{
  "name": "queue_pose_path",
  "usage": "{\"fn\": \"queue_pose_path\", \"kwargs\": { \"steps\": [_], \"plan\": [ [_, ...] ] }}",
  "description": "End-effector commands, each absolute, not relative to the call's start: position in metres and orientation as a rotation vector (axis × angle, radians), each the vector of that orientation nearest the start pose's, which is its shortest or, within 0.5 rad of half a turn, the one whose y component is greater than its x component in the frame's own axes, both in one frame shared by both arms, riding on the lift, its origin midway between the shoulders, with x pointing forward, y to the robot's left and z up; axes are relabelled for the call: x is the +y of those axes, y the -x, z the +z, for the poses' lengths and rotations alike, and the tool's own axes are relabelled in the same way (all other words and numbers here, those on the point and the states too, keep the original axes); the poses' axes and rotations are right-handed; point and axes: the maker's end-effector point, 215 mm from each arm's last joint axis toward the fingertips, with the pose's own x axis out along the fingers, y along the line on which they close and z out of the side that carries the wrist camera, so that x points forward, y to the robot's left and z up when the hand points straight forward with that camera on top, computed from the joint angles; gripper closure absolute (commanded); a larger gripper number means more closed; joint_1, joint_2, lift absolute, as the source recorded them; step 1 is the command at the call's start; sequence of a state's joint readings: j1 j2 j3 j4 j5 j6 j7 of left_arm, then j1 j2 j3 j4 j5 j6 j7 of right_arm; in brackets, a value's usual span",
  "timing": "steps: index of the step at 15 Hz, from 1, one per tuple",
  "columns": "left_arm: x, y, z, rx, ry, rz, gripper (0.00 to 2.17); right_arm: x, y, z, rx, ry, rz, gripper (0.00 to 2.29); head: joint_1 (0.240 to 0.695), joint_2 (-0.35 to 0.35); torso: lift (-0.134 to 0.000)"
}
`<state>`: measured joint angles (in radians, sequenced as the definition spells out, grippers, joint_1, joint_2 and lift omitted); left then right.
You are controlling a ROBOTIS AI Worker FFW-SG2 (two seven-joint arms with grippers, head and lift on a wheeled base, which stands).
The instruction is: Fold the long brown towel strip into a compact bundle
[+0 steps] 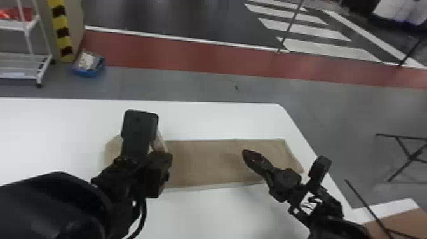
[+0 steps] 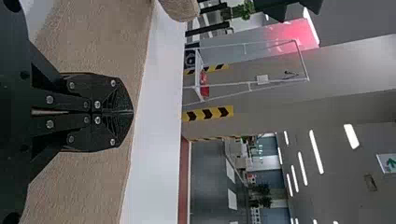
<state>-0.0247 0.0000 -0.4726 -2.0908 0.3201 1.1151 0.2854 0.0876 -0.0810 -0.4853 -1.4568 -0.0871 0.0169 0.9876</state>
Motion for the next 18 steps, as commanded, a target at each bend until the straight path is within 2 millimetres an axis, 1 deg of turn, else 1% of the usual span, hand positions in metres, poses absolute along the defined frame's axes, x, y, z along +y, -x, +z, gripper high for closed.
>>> {"fn": "queue_pose_path", "kwargs": {
  "steps": [1, 2, 3, 4, 5, 6, 7, 8, 9, 10, 11, 12, 13, 14, 15, 16, 17, 18],
  "plan": [
    [-0.059, -0.464, -0.391, 0.624, -0.074, -0.444, 1.6, -0.38, -0.476, -0.416, 0.109, -0.089, 0.442, 2.15, 0.695, -0.35, -0.125],
    [-0.068, -0.463, -0.397, 0.622, -0.084, -0.455, 1.59, -0.392, -0.472, -0.42, 0.102, -0.092, 0.431, 2.15, 0.695, -0.35, -0.125],
    [-0.076, -0.465, -0.403, 0.613, -0.083, -0.461, 1.52, -0.402, -0.469, -0.419, 0.079, -0.079, 0.418, 2.15, 0.695, -0.35, -0.125],
    [-0.086, -0.471, -0.399, 0.572, -0.059, -0.467, 0.89, -0.406, -0.468, -0.414, 0.045, -0.052, 0.403, 2.02, 0.695, -0.35, -0.125],
    [-0.09, -0.475, -0.396, 0.553, -0.039, -0.471, 0.15, -0.408, -0.468, -0.407, 0.011, -0.025, 0.387, 1.82, 0.695, -0.35, -0.125],
    [-0.091, -0.479, -0.387, 0.531, -0.002, -0.473, 0.0, -0.406, -0.468, -0.403, -0.007, -0.009, 0.386, 1.61, 0.695, -0.35, -0.125],
    [-0.089, -0.483, -0.382, 0.524, 0.029, -0.468, 0.0, -0.405, -0.468, -0.396, -0.03, 0.01, 0.381, 1.48, 0.695, -0.35, -0.125],
    [-0.087, -0.484, -0.376, 0.517, 0.057, -0.468, 0.0, -0.402, -0.468, -0.382, -0.077, 0.046, 0.375, 1.39, 0.695, -0.35, -0.125],
    [-0.081, -0.485, -0.37, 0.513, 0.09, -0.466, 0.03, -0.397, -0.466, -0.373, -0.103, 0.07, 0.383, 1.06, 0.695, -0.35, -0.125],
    [-0.077, -0.482, -0.365, 0.518, 0.144, -0.479, 0.03, -0.389, -0.466, -0.368, -0.114, 0.075, 0.406, 0.43, 0.695, -0.35, -0.125],
    [-0.075, -0.48, -0.352, 0.516, 0.23, -0.508, 0.03, -0.383, -0.467, -0.363, -0.114, 0.068, 0.417, 0.0, 0.695, -0.35, -0.125],
    [-0.064, -0.477, -0.346, 0.512, 0.267, -0.518, 0.03, -0.379, -0.471, -0.361, -0.103, 0.028, 0.408, 0.0, 0.695, -0.35, -0.125],
    [-0.045, -0.477, -0.342, 0.503, 0.276, -0.508, 0.03, -0.375, -0.479, -0.361, -0.082, -0.022, 0.379, 0.0, 0.695, -0.35, -0.125],
    [-0.024, -0.477, -0.338, 0.499, 0.307, -0.496, 0.03, -0.371, -0.485, -0.355, -0.084, -0.043, 0.35, 0.04, 0.695, -0.35, -0.125],
    [-0.012, -0.472, -0.337, 0.511, 0.33, -0.51, 0.03, -0.368, -0.49, -0.357, -0.073, -0.066, 0.297, 0.05, 0.695, -0.35, -0.125],
    [-0.005, -0.466, -0.338, 0.52, 0.336, -0.533, 0.03, -0.365, -0.495, -0.353, -0.079, -0.089, 0.247, 0.05, 0.695, -0.35, -0.125],
    [-0.004, -0.462, -0.342, 0.533, 0.329, -0.544, 0.03, -0.358, -0.497, -0.349, -0.08, -0.103, 0.202, 0.05, 0.695, -0.35, -0.125],
    [-0.008, -0.457, -0.343, 0.543, 0.332, -0.564, 0.03, -0.354, -0.501, -0.348, -0.077, -0.144, 0.136, 0.05, 0.695, -0.35, -0.125]
  ]
}}
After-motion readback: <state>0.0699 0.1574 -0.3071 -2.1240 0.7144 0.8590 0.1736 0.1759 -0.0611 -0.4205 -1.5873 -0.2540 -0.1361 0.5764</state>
